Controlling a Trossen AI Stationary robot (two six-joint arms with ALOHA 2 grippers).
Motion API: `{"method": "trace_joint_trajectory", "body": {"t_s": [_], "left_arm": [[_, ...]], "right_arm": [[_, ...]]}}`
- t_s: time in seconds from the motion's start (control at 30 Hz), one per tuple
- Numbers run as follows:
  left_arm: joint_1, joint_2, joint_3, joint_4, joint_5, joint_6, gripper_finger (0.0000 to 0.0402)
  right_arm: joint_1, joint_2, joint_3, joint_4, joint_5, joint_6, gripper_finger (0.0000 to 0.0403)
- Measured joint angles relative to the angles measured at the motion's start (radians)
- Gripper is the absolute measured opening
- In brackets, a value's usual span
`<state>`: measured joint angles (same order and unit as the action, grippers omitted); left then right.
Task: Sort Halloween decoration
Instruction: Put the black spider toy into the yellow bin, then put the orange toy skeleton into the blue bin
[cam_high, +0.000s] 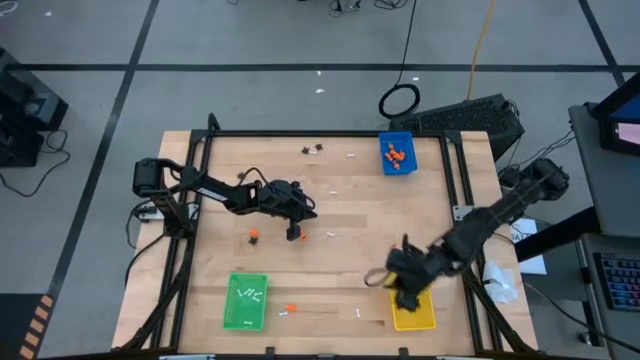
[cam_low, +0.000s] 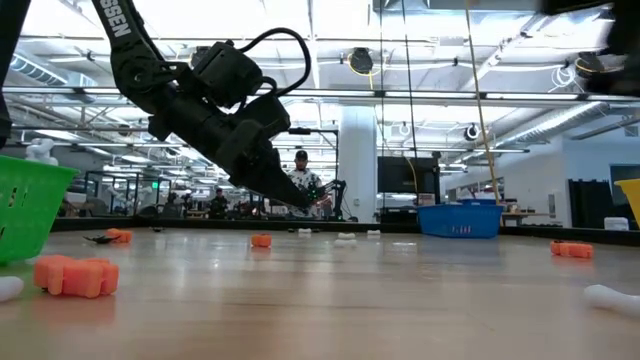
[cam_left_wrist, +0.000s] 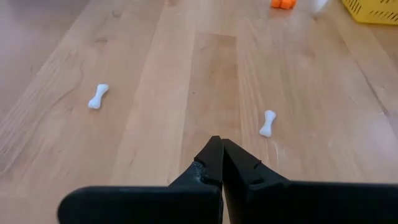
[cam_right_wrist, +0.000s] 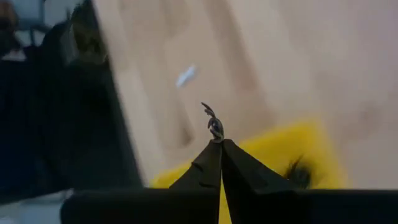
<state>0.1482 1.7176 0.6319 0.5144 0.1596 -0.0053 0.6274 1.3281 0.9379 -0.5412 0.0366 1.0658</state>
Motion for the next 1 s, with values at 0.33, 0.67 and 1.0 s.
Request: {"method": "trace_joint_trajectory", "body": {"t_s": [0.33,0.67,1.0], "left_arm": [[-0.03,0.0,0.0,0.0,-0.003,-0.041,0.0002],[-0.087,0.0,0.0,-0.011,-0.004,-0.041,0.0002],[-0.133,-0.021,0.0,-0.211,-0.053,0.026,0.0002]], "right_arm": [[0.151,0.145,0.001,-0.125,-0.07,0.232,0.0],[0.145,0.256,0.001,-0.181,-0.118,0.187,0.0007],[0.147,0.161,0.001,-0.27,-0.084,0.209,0.0117]]}}
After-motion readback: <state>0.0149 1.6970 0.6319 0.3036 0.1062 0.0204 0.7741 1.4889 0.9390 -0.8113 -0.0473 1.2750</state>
